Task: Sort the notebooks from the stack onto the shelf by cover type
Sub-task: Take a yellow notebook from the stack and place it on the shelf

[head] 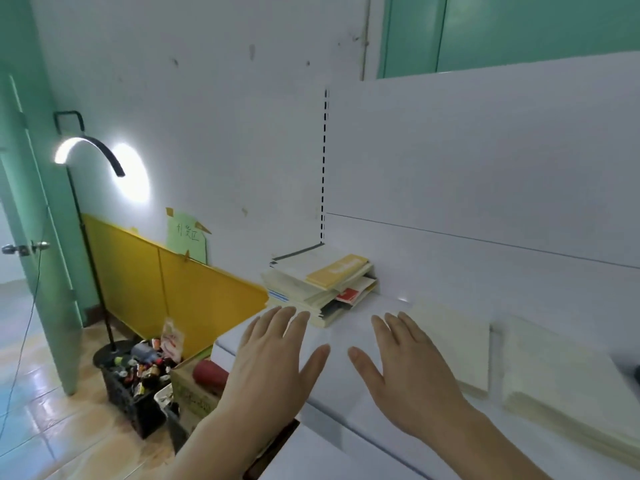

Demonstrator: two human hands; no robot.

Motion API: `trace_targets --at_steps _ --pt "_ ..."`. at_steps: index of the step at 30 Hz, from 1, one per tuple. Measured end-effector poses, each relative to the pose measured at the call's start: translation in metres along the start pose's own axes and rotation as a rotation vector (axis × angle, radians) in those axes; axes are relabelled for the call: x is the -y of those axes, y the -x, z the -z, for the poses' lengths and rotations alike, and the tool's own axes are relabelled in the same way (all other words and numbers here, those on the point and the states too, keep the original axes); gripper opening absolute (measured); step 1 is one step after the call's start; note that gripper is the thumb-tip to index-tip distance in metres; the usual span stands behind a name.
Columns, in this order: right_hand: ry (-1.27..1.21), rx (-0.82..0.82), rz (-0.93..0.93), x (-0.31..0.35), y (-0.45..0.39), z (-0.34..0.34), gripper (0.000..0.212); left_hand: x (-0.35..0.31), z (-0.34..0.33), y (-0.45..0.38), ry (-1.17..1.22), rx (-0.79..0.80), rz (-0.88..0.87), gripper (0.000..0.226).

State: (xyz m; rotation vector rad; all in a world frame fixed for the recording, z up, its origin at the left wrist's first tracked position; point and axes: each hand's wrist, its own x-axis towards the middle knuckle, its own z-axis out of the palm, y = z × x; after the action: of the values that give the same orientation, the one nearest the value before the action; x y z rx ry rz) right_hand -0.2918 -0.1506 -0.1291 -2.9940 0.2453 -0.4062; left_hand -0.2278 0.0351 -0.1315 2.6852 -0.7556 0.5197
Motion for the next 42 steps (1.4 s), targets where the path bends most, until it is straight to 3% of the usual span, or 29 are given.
trace_targets --at_steps 5,9,16,20,24,28,31,33,37,42 --pt "0.018 -0.137 0.047 0.003 -0.083 -0.013 0.081 0.04 -0.007 -0.064 -0.031 -0.013 -0.005 0.066" --pt "-0.007 -0.127 0.024 0.01 -0.128 -0.025 0.079 0.064 -0.019 -0.113 0.022 -0.057 -0.009 0.064" --pt "-0.105 -0.171 -0.304 0.025 -0.173 -0.027 0.055 0.09 -0.045 -0.181 -0.042 0.023 -0.094 0.083" --pt "-0.195 -0.162 -0.467 0.029 -0.19 -0.029 0.052 0.102 -0.057 -0.201 -0.074 0.087 -0.288 0.105" --pt "-0.527 -0.183 -0.621 0.036 -0.198 -0.03 0.028 0.118 -0.066 -0.211 0.019 0.019 -0.504 0.077" --pt "-0.772 -0.232 -0.807 0.035 -0.195 -0.033 0.034 0.13 -0.071 -0.213 0.224 -0.006 -0.596 0.062" --pt "-0.777 -0.28 -0.839 0.034 -0.19 -0.032 0.027 0.137 -0.069 -0.217 0.331 -0.01 -0.562 0.065" --pt "-0.705 -0.4 -0.836 0.036 -0.185 -0.025 0.019 0.14 -0.067 -0.22 0.28 -0.036 -0.499 0.058" --pt "-0.653 -0.67 -0.769 0.037 -0.17 -0.01 0.017 0.138 -0.058 -0.229 0.105 0.091 -0.304 0.053" --pt "-0.727 -0.81 -0.73 0.042 -0.165 -0.01 0.021 0.131 -0.062 -0.228 0.061 0.142 -0.321 0.058"
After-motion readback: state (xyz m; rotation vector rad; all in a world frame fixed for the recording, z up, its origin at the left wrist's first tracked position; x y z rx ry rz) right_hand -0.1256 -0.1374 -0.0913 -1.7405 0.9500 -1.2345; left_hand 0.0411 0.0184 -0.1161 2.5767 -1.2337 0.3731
